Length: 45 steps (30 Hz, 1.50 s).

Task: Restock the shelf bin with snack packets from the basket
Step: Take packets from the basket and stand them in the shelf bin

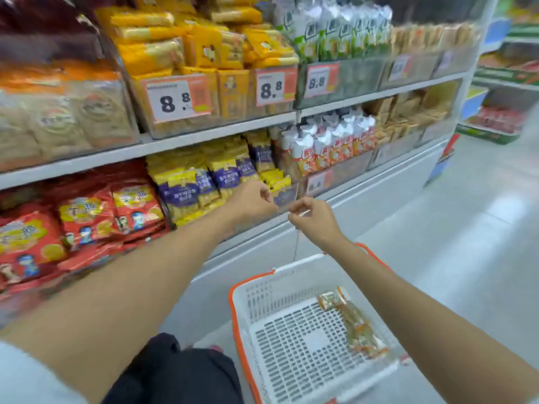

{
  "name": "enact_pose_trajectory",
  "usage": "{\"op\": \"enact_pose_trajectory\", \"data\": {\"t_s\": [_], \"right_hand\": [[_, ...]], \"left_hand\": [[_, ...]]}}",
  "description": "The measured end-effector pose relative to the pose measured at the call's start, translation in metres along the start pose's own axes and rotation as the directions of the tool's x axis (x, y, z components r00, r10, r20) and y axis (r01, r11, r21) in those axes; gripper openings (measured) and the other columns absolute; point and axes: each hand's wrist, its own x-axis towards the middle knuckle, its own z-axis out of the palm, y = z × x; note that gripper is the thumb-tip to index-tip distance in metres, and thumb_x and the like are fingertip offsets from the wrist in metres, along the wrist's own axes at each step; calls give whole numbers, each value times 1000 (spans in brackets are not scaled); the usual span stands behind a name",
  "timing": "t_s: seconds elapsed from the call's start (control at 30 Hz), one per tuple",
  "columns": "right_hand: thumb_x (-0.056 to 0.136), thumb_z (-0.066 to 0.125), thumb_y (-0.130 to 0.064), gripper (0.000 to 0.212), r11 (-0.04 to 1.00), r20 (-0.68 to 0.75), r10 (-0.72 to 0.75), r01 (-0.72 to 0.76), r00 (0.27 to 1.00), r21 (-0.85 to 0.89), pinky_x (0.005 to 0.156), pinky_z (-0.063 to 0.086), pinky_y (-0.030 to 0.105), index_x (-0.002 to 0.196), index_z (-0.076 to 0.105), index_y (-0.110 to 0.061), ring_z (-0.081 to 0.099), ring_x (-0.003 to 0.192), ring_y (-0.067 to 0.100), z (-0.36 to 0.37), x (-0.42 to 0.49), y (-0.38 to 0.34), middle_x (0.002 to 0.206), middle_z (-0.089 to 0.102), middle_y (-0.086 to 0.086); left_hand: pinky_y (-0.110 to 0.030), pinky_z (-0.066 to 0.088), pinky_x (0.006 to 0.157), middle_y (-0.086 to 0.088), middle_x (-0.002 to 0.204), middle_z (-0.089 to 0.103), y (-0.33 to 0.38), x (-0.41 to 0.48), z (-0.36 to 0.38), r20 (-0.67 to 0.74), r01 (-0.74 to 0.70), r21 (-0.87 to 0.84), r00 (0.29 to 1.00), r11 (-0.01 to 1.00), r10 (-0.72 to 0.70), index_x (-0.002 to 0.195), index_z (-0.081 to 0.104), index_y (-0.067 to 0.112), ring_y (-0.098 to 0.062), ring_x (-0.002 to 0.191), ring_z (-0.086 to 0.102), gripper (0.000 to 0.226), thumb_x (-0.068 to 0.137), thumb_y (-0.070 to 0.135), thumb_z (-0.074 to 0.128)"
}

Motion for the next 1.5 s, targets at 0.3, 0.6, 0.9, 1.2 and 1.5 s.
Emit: {"op": "enact_pose_trajectory", "data": {"t_s": [0.3, 0.6, 0.9, 1.2, 1.5], "right_hand": [[80, 68, -4, 10, 870, 63, 479, -464, 875, -167, 72, 48, 27, 84, 70, -12, 63, 75, 20, -1, -68, 217, 78, 66, 6], [92, 56, -25, 27, 579, 51, 727, -572, 685, -581, 62, 38, 29, 67, 51, -17, 55, 71, 27, 19, -108, 355, 65, 54, 4], [92, 59, -30, 84, 480, 129, 762, -420, 634, -770, 117, 18, 56, 156, 4, -25, 1, 149, 35, 50, -83, 405, 163, -4, 11], [91, 51, 3, 34, 375, 151, 676, -159, 722, -913, 97, 44, 50, 124, 55, 0, 43, 124, 37, 97, -115, 393, 137, 42, 16], [79, 64, -5, 23, 715, -57, 689, -691, 722, -107, 44, 37, 25, 98, 53, -12, 54, 54, 17, 84, -81, 335, 73, 61, 4]], "left_hand": [[-17, 47, 54, -12, 81, 70, -64, 6, 204, 367, 268, -161, 910, 950, -194, 71, 63, 13, -18, 65, 65, 15, 85, 11, 63], [-28, 51, 62, -12, 110, 64, -148, -28, 301, 580, 587, -201, 717, 784, -388, 91, 65, -2, -20, 71, 64, 13, 93, 9, 58], [-24, 51, 65, -7, 90, 70, -187, -51, 314, 581, 749, -318, 638, 581, -505, 101, 68, 7, -16, 72, 65, 15, 87, 5, 63], [-28, 55, 78, -6, 99, 70, -199, -55, 311, 580, 757, -369, 641, 539, -503, 103, 67, 10, -12, 73, 66, 16, 87, 8, 64], [-24, 55, 65, -12, 87, 67, -185, -52, 285, 541, 741, -408, 667, 533, -513, 108, 65, 2, -15, 68, 63, 19, 90, 2, 61]]}}
